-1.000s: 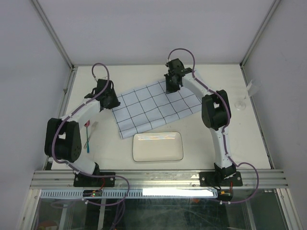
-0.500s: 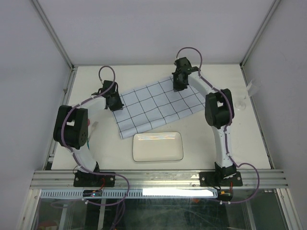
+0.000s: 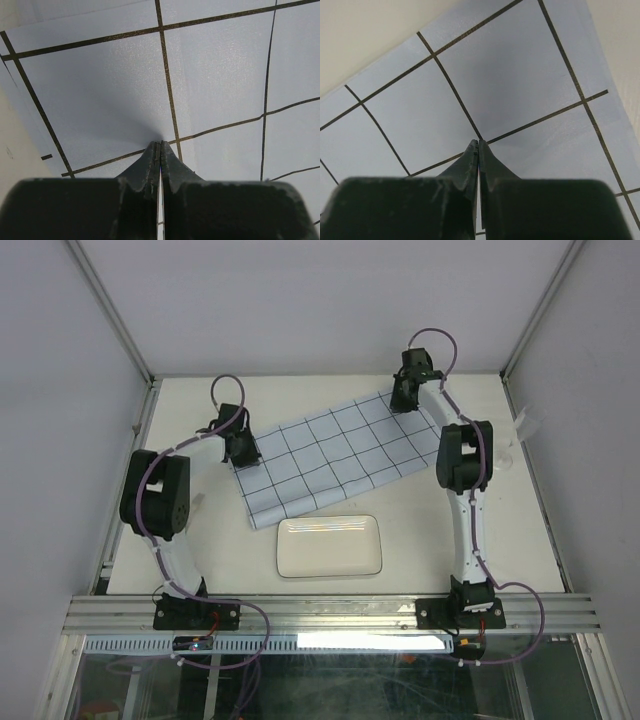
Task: Set the dinner table for one person
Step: Flatten out the napkin at the center of the board.
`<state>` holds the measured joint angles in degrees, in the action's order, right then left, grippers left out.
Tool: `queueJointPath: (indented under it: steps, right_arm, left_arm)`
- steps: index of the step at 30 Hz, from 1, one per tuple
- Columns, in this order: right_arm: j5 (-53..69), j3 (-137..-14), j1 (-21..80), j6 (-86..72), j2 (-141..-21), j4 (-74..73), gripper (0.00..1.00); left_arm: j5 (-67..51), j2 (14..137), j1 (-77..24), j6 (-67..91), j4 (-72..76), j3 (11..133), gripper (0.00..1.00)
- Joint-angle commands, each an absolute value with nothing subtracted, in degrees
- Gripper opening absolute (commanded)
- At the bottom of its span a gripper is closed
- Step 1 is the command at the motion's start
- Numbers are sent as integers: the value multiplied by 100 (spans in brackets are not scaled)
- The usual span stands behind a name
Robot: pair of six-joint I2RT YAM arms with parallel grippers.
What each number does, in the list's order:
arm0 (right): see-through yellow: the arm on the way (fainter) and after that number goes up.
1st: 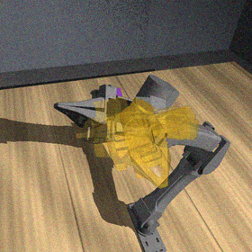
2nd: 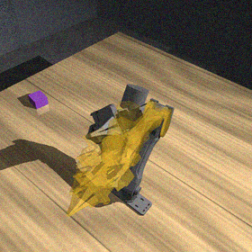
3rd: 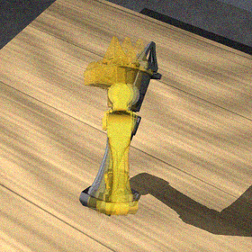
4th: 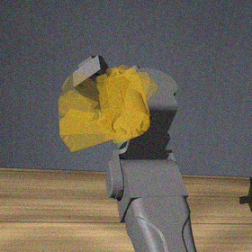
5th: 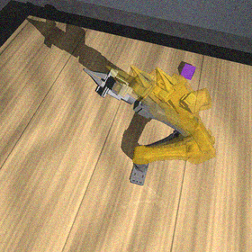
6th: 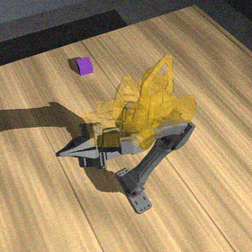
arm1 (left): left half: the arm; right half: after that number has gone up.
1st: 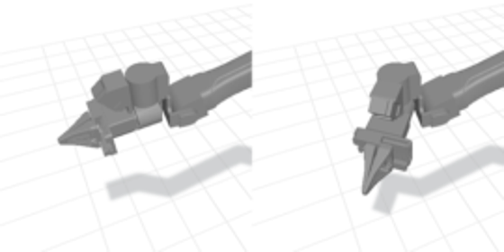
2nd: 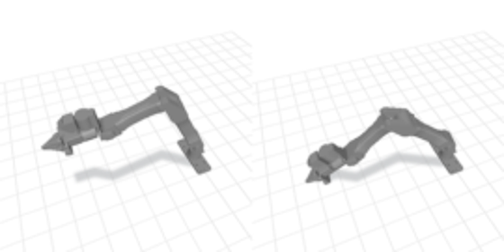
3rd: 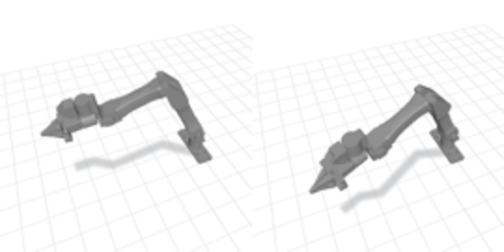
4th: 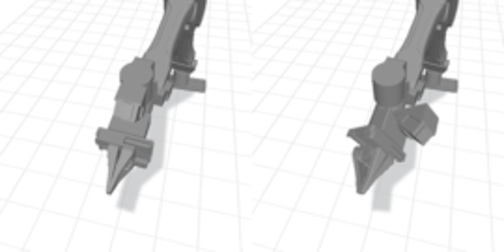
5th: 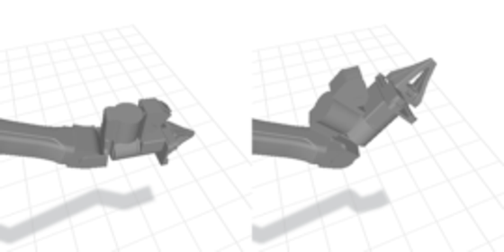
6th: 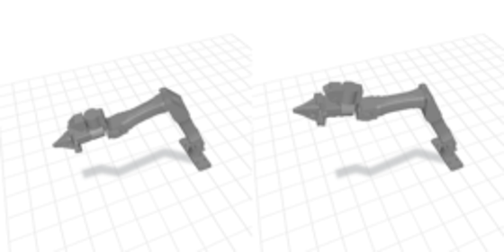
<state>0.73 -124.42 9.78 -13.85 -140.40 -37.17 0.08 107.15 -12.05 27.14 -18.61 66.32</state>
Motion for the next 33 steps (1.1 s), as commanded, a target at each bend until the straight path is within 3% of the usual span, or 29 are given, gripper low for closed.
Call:
queueJointPath:
  steps: [1, 20, 29, 33]
  right_arm:
    - [44, -12565, 976, -1377, -14086, -3528, 0]
    - [-788, -10348, 678, -1561, -13308, -3579, 0]
    - [-681, -9962, 665, -1680, -12978, -3867, 0]
    - [-647, -9970, 666, -1638, -12900, -3833, 0]
  left_arm:
    - [98, 10942, -1250, 2565, -1810, 6917, 0]
    - [68, 11782, -736, 2208, -2363, 8240, 0]
    - [-16, 12432, -568, 2016, -2676, 9368, 0]
    - [-188, 12130, -570, 2089, -2754, 9325, 0]
